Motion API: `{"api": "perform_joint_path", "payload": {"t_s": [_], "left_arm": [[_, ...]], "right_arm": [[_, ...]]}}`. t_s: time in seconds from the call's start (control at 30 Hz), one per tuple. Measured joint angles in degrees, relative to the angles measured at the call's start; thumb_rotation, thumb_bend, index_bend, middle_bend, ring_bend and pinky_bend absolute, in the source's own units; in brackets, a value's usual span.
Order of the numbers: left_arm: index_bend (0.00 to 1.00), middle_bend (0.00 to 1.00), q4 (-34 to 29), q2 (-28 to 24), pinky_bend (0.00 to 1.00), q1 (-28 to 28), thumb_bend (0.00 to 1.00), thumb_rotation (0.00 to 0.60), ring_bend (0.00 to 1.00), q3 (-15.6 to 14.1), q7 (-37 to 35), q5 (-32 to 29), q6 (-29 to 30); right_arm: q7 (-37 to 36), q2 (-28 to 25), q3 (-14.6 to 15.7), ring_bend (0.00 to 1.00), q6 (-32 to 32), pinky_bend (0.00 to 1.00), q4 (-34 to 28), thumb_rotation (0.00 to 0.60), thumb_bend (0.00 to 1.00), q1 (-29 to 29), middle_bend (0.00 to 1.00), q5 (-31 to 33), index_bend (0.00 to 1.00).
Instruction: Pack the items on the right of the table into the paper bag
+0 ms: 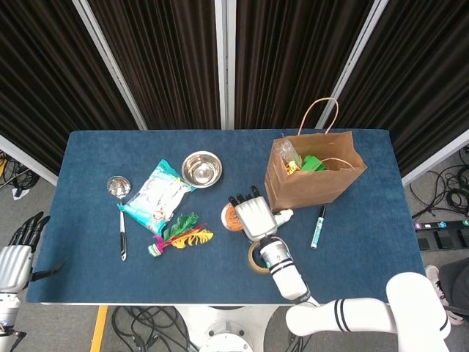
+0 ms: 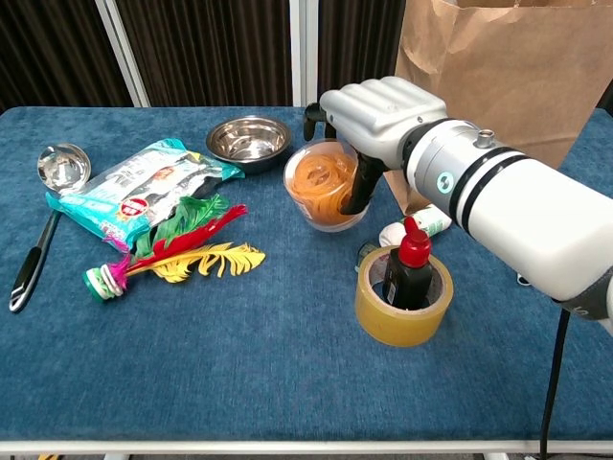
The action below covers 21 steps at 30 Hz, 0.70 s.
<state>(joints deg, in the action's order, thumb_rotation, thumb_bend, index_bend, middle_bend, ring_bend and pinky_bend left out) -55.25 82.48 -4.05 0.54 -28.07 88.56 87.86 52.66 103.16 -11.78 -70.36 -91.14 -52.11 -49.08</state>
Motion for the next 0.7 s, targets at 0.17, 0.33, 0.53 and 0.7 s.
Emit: {"api": "perform_joint_path", "payload": {"t_s": [0.17,0.33,0.53,0.7], "left_arm": [[0.10,0.12,-0.09,-0.06,0.15,0.06,0.17,0.600,0.02,0.00,0.01,0.05,0.18],[0.10,0.12,-0.33,-0.17,0.15,0.02,0.17,0.600,0.02,-0.04,0.27,0.13,0.16],[0.10,0.12,0.35,0.41,0.15,-0.67,0.17,0.600,0.02,0.27,0.39,-0.05,-0.72],[0.10,0.12,0.92,0.90,0.15,-1.21,0.17,0.600,0.02,0.54,0.35,-0.16,-1.23]], "right_arm": [[-0.31,-0.63,-0.54,0.40,-0.37,0.19,-0.98,0.600,0.07,0.02,0.47,-1.43,0.26],[-0.20,-2.08,-0.91,0.40,-1.52,0.19,-3.43,0.600,0.07,0.11,0.47,-3.99,0.26],[-0.14,-5.17,-2.89,0.40,-4.29,0.19,-8.27,0.600,0.08,-0.05,0.47,-9.59,0.27],[1.30,-8.96,-6.52,0.40,-7.41,0.19,-13.27,0.600,0.08,-0.47,0.47,-13.78,0.27]]}}
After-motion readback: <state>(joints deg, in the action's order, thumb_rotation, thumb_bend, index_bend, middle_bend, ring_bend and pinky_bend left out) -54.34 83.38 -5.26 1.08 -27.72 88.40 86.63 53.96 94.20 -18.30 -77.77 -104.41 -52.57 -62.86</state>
